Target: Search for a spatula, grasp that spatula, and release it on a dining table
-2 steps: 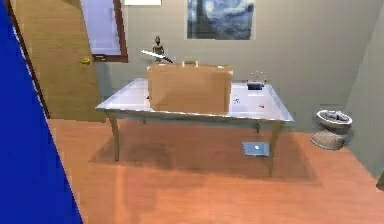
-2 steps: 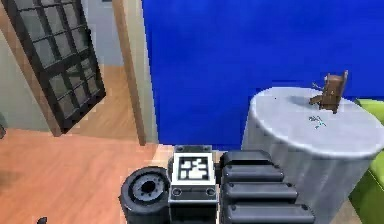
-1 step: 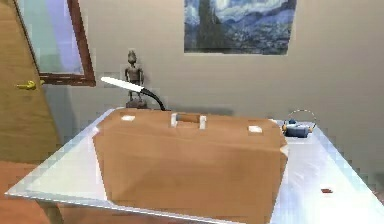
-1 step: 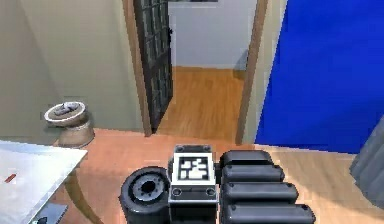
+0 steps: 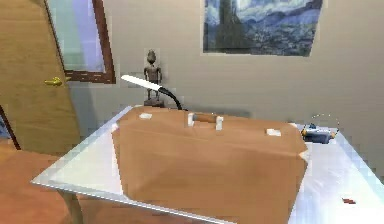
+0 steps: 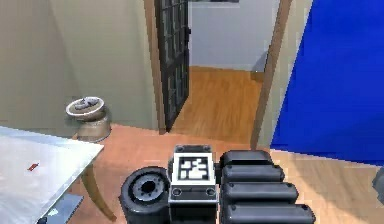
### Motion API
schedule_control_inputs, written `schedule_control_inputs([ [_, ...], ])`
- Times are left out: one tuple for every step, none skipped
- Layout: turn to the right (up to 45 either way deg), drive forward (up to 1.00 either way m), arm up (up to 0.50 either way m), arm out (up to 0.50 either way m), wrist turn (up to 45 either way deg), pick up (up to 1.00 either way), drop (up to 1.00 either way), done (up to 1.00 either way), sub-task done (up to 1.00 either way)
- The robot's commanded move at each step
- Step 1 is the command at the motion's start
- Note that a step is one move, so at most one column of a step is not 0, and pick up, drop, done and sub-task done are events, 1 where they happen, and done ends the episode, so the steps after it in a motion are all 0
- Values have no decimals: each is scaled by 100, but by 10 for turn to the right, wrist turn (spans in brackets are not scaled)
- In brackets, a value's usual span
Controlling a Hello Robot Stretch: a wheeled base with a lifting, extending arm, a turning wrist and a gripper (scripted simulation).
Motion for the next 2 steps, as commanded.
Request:
schedule_control_inputs([
  [-30, 0, 0, 0, 0, 0, 0, 0, 0],
  [0, 20, 0, 0, 0, 0, 0, 0, 0],
])
